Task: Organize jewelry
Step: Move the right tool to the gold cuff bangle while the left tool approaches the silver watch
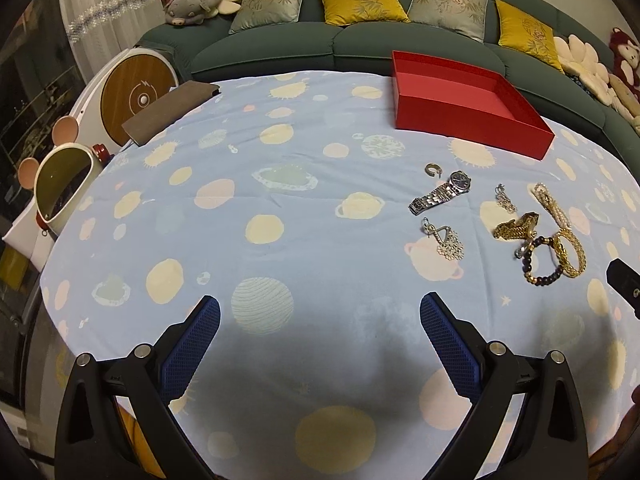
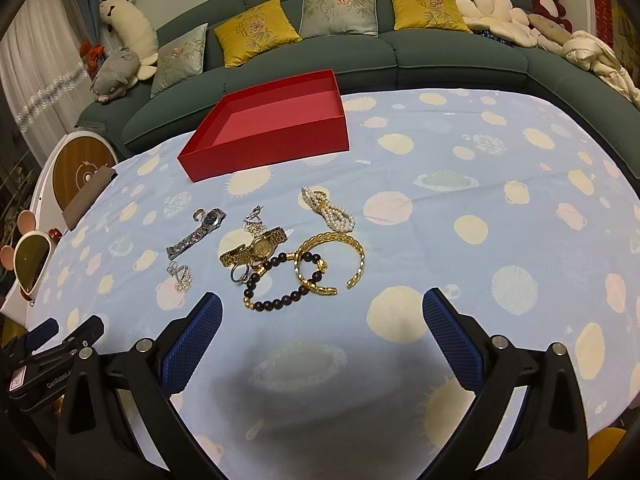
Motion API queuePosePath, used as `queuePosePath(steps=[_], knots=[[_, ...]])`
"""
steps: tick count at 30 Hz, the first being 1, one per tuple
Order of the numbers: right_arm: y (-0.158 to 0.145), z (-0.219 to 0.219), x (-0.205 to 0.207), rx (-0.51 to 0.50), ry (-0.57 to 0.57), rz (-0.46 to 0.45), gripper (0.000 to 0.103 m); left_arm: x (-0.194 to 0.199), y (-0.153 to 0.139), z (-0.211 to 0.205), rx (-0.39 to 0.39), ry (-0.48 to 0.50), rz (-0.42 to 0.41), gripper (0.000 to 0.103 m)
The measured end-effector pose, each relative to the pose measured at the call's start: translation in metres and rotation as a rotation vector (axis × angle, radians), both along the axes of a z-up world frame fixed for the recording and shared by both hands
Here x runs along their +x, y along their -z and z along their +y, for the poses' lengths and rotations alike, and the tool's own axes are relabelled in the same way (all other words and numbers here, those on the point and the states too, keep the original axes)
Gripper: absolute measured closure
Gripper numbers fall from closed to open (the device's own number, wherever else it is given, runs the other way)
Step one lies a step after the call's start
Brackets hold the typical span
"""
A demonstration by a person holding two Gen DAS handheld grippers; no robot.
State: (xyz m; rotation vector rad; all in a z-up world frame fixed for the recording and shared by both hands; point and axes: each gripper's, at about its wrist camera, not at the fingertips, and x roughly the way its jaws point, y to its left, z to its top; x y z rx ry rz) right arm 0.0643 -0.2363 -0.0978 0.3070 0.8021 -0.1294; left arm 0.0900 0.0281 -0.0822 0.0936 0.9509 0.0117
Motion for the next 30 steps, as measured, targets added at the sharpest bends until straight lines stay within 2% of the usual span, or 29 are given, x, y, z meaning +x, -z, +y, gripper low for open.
queuePosePath(steps=[8,16,18,24,30], knots=[[0.025,-0.006,0.034,-0.009,-0.036,0.01,0.008,0.022,0.013,-0.009,-0.029,0.002,0.017,0.005],[0.043,-0.016,0.05,0.014,-0.049,0.038,0.026,0.036,0.021,-0.026,-0.044,0.03,0.031,0.005],[0.047,-0.016,0.051,0.023,-0.057,0.045,0.035,0.038,0.022,-0.028,-0.049,0.034,0.03,0.005],[0.049,-0.012,0.051,0.008,-0.081,0.031,0.047,0.045,0.026,-0.034,-0.051,0.039,0.033,0.005],[0.047,-0.014,0.049,0.015,-0.076,0.013,0.047,0.05,0.029,-0.036,-0.065,0.038,0.04,0.005]])
